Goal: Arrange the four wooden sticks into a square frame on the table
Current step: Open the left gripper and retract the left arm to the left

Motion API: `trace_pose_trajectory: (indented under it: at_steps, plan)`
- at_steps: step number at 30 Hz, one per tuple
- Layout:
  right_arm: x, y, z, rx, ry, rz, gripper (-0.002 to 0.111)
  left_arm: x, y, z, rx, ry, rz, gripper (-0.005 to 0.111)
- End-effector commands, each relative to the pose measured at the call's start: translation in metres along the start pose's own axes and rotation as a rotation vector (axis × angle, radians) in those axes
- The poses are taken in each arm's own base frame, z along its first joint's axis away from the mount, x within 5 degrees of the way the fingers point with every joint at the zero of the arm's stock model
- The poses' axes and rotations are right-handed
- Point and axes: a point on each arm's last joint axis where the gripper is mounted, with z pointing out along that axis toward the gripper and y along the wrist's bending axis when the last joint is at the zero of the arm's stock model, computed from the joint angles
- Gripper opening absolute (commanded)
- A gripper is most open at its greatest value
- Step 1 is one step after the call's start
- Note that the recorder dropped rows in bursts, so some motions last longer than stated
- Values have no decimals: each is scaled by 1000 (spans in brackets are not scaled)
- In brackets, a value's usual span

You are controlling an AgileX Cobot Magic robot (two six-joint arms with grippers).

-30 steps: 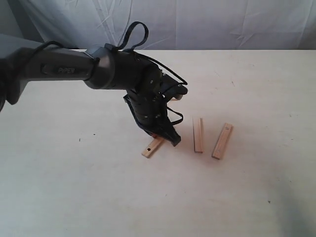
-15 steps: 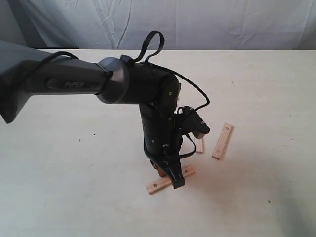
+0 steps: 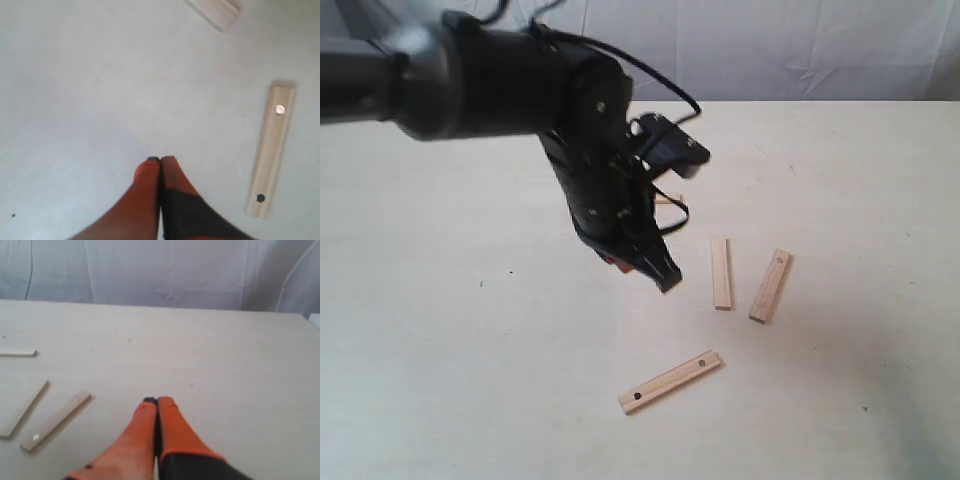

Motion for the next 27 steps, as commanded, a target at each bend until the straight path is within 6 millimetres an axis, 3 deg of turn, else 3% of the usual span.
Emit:
trace_pose_trajectory:
  at_steps: [1,4,7,12,14,16,19,20,27]
  plan:
    - [-17,-1,-2,18,-199,-1,-1,6,30,-39,6,-99,-156,0]
    - [-30,-2,-5,28,-339,-2,-1,17,43,-57,-11,-157,-224,0]
    - [-40,-3,-10,37,-463,-2,-1,48,51,-83,-46,-267,-303,0]
    - [-40,-3,-10,37,-470,-2,-1,103,62,-119,-98,-406,-426,0]
    - [-43,-3,-11,39,-500,-2,-1,135,68,-136,-143,-449,-492,0]
    - [-42,-4,-11,33,-494,66,-1,159,70,-142,-177,-472,-546,0]
    - [-48,-3,-10,7,-374,121,-1,186,70,-149,-225,-511,-598,0]
    - [-59,-1,-10,-3,-302,120,-1,195,69,-151,-232,-533,-611,0]
    - [-109,2,10,-46,-73,198,-1,201,64,-145,-48,-631,-593,0]
